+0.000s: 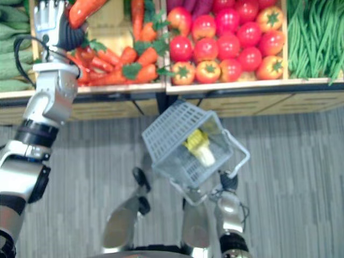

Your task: Pick vegetable in the basket

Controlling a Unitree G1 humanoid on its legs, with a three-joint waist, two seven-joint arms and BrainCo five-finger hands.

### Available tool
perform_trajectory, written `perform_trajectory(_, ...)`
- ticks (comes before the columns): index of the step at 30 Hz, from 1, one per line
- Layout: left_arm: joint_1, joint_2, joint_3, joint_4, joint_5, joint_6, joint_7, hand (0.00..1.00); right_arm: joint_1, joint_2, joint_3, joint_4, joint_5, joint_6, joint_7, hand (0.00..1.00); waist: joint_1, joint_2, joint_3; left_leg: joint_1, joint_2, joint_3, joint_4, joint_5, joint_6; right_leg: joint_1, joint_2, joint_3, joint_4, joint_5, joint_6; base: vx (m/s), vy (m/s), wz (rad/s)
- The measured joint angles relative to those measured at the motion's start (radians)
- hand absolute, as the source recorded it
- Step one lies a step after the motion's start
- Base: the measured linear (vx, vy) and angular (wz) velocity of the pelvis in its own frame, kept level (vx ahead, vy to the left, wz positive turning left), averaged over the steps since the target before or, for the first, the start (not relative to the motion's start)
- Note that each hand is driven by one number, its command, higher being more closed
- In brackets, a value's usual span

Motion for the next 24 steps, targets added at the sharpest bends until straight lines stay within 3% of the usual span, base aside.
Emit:
perform_trajectory(6, 0.134, -0.001, 0.049, -0.022, 0.019, 0.001, 0.004, 1.0, 0.025, -0.006, -0.028, 0.058, -0.002, -0.005, 0.012, 1.0, -0.016, -0.002, -0.039, 0.048, -0.016, -0.015, -0.001, 0.0, 0.002, 0.074, 0.001, -0.013, -0.05, -0.019, -0.002, 0.04, -0.029, -0.01)
perform_trajectory(9, 0.224, -0.001, 0.035, -0.075, 0.046, -0.007, 0.002, 1.0, 0.026, -0.006, -0.063, 0.092, -0.002, 0.008, 0.011, 1.0, -0.045, -0.001, -0.07, 0.063, -0.022, -0.029, -0.008, 0.004, 0.006, 0.095, -0.001, -0.012, -0.057, -0.039, 0.003, 0.01, -0.02, 0.07)
perform_trajectory(11, 0.329, -0.003, 0.005, -0.125, 0.048, -0.047, -0.007, 1.0, 0.038, -0.013, -0.06, 0.086, -0.009, 0.016, 0.013, 1.0, -0.064, -0.001, -0.101, 0.084, -0.023, -0.02, -0.026, 0.005, 0.003, 0.106, 0.004, -0.001, -0.067, -0.039, 0.003, 0.01, -0.023, -0.25)
perform_trajectory(13, 0.43, -0.029, -0.026, -0.159, 0.053, -0.077, -0.014, 1.0, 0.059, -0.013, -0.047, 0.044, -0.033, 0.02, 0.016, 1.0, -0.062, -0.003, -0.121, 0.111, -0.023, 0.021, -0.04, 0.003, 0.001, 0.105, 0.012, 0.044, -0.076, -0.039, 0.003, 0.02, -0.011, -0.56)
perform_trajectory(16, 0.579, -0.101, -0.093, -0.161, 0.05, -0.129, -0.069, 1.0, 0.112, -0.014, 0.003, -0.079, -0.119, 0.03, 0.015, 1.0, -0.074, -0.007, -0.135, 0.145, -0.027, 0.083, -0.047, -0.009, -0.007, 0.101, 0.018, 0.104, -0.084, -0.03, 0.016, 0.02, -0.011, -0.61)
perform_trajectory(17, 0.63, -0.13, -0.123, -0.16, 0.045, -0.149, -0.098, 1.0, 0.124, -0.016, 0.022, -0.118, -0.156, 0.032, 0.012, 1.0, -0.091, -0.01, -0.139, 0.155, -0.023, 0.098, -0.046, -0.015, -0.011, 0.095, 0.017, 0.101, -0.083, -0.035, 0.008, 0.01, -0.024, -0.6)
perform_trajectory(19, 0.703, -0.172, -0.141, -0.16, 0.033, -0.173, -0.137, 1.0, 0.126, -0.019, 0.048, -0.146, -0.196, 0.042, 0.012, 1.0, -0.096, -0.017, -0.147, 0.162, -0.001, 0.161, -0.004, -0.04, -0.005, 0.068, -0.005, -0.045, -0.058, -0.069, -0.172, 0.05, 0.001, -0.94)
perform_trajectory(20, 0.756, -0.201, -0.144, -0.162, 0.015, -0.193, -0.165, 1.0, 0.123, -0.027, 0.07, -0.17, -0.21, 0.045, 0.015, 1.0, -0.093, -0.014, -0.149, 0.172, 0.032, 0.212, 0.043, -0.065, 0.015, 0.071, -0.059, -0.281, -0.025, -0.091, -0.372, 0.09, 0.022, -1.45)
perform_trajectory(21, 0.812, -0.221, -0.151, -0.166, -0.021, -0.217, -0.208, 1.0, 0.124, -0.023, 0.087, -0.199, -0.226, 0.046, 0.027, 1.0, -0.088, -0.022, -0.155, 0.205, 0.064, 0.279, 0.072, -0.083, 0.013, 0.067, -0.133, -0.488, 0.061, -0.089, -0.385, 0.1, 0.006, -1.52)
perform_trajectory(22, 0.838, -0.231, -0.152, -0.168, -0.041, -0.227, -0.227, 1.0, 0.127, -0.02, 0.1, -0.208, -0.237, 0.049, 0.033, 1.0, -0.089, -0.035, -0.163, 0.219, 0.072, 0.307, 0.096, -0.102, -0.002, 0.067, -0.162, -0.567, 0.102, -0.069, -0.361, 0.15, -0.067, -1.73)
perform_trajectory(23, 0.89, -0.248, -0.158, -0.167, -0.065, -0.238, -0.264, 1.0, 0.142, -0.018, 0.139, -0.235, -0.251, 0.055, 0.049, 1.0, -0.076, -0.05, -0.181, 0.244, 0.095, 0.372, 0.17, -0.147, -0.025, 0.071, -0.17, -0.643, 0.121, -0.037, -0.326, 0.17, -0.103, -1.8)
perform_trajectory(24, 0.921, -0.279, -0.165, -0.157, -0.085, -0.247, -0.294, 1.0, 0.156, -0.02, 0.171, -0.261, -0.266, 0.056, 0.069, 1.0, -0.074, -0.036, -0.19, 0.261, 0.125, 0.426, 0.208, -0.151, -0.029, 0.068, -0.136, -0.64, 0.086, 0.007, -0.266, 0.2, -0.169, -1.85)
